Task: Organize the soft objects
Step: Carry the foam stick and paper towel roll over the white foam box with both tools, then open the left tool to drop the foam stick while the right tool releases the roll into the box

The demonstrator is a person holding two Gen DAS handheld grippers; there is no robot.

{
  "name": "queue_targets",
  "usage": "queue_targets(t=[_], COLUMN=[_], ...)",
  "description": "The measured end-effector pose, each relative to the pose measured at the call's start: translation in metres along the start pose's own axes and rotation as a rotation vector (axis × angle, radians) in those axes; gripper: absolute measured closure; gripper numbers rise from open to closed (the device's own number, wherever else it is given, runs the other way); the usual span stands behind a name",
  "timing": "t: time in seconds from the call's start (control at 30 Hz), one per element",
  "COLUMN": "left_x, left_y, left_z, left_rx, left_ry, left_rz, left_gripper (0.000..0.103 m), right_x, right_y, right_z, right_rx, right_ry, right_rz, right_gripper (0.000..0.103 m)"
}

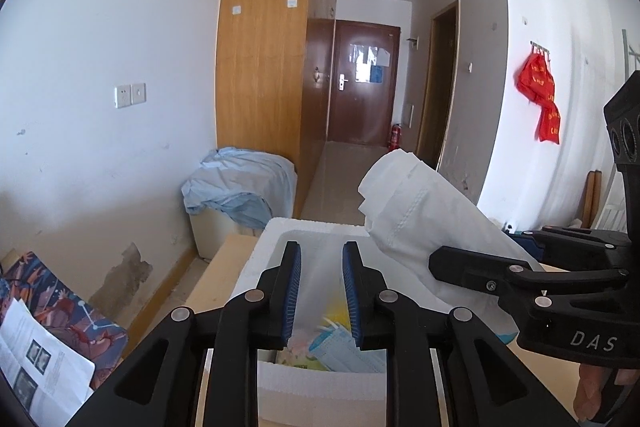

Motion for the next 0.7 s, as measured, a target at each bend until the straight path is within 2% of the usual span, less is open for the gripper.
queue_targets(t=[0.07, 0.13, 0.2, 0.3, 0.4, 0.7], left_x=[0.0, 0.001, 0.002, 0.003, 0.005, 0.013], left_y=[-0.001, -0.003, -0.003, 0.001, 0.003, 0.007], left_z=[0.0, 0.001, 0.001, 0.003, 0.006, 0.027], left_rx=[-0.004, -0.003, -0.006, -0.02, -0.037, -0.081], left_ry=[-0.005, -0.004, 0.002, 0.009, 0.019, 0.06], left_rz=[0.004, 0.01, 0.011, -0.004, -0.008, -0.002], left_gripper=[0.077, 0.072, 0.058, 0.044, 0.034, 0.032], right_x=[-0.001, -0.002, -0.003, -0.003, -0.005, -0.013], right_y=[-0.001, -0.002, -0.003, -0.003, -0.005, -0.022], right_z=[0.0, -0.001, -0.002, -0.003, -0.003, 0.0], right_rx=[-0.001, -0.002, -0.004, -0.004, -0.001, -0.022], right_ry=[0.0, -0.002, -0.003, -0.005, -0.003, -0.001], right_rz=[0.001, 0.002, 0.002, 0.003, 0.005, 0.027], right_gripper=[0.061, 0.061, 0.061, 0.061, 0.061, 0.061])
Point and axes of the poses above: each gripper's, at about its wrist camera, not at the fingertips, and y roughly against the way its jaws point, z to its left, x to its underside, the point moved 5 cm from there along -y, roughly the way its jaws point, and after that the axes turned 15 degrees about z, right-handed, at the moved point
